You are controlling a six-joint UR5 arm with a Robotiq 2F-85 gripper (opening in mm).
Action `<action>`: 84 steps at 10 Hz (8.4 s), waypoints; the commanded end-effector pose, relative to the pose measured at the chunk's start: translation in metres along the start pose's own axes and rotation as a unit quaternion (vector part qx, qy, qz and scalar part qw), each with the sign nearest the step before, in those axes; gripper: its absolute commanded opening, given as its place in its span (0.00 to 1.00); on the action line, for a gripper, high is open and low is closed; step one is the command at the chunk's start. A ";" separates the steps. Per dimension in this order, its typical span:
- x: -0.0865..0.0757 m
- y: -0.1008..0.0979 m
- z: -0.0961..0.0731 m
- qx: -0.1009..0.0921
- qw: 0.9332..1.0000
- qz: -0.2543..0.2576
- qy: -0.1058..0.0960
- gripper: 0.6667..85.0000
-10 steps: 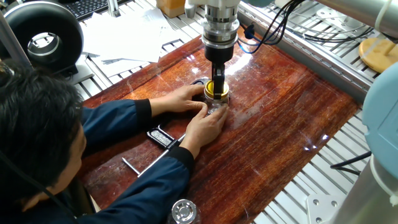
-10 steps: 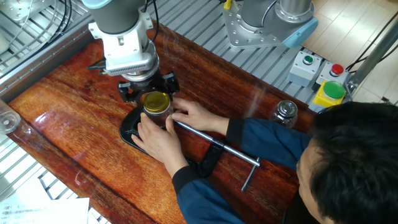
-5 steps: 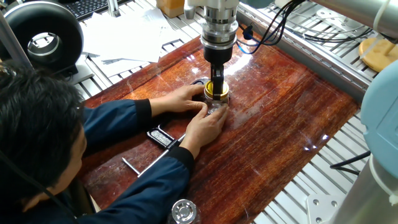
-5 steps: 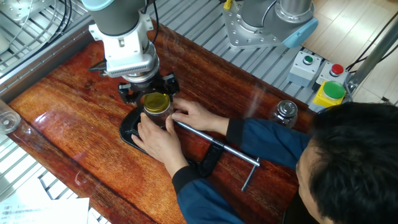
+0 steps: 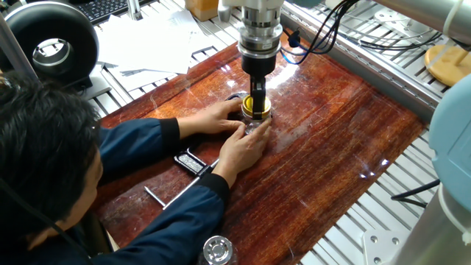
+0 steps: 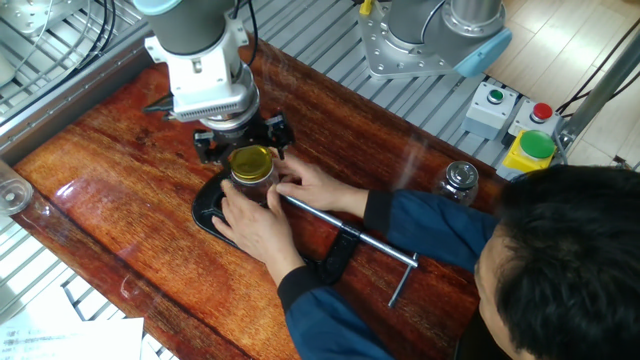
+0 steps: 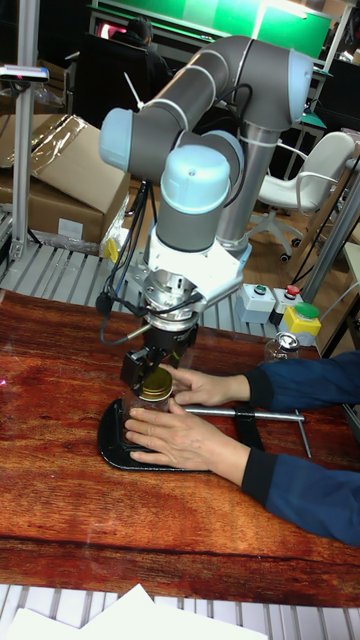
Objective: Screw the lid onto the jar
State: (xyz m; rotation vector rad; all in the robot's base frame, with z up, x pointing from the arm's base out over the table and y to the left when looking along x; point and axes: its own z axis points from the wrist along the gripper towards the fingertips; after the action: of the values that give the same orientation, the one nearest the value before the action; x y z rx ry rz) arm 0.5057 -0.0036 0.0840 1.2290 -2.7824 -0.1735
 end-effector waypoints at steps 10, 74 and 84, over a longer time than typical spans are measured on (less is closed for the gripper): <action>0.010 -0.001 -0.023 -0.005 1.000 -0.015 0.013 0.79; -0.004 -0.008 0.015 0.055 0.940 -0.336 -0.022 0.84; -0.004 -0.004 0.017 0.038 0.969 -0.244 -0.018 0.61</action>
State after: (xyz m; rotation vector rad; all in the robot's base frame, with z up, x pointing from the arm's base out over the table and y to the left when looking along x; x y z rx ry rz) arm 0.5076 -0.0070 0.0673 2.0124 -2.4050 -0.0961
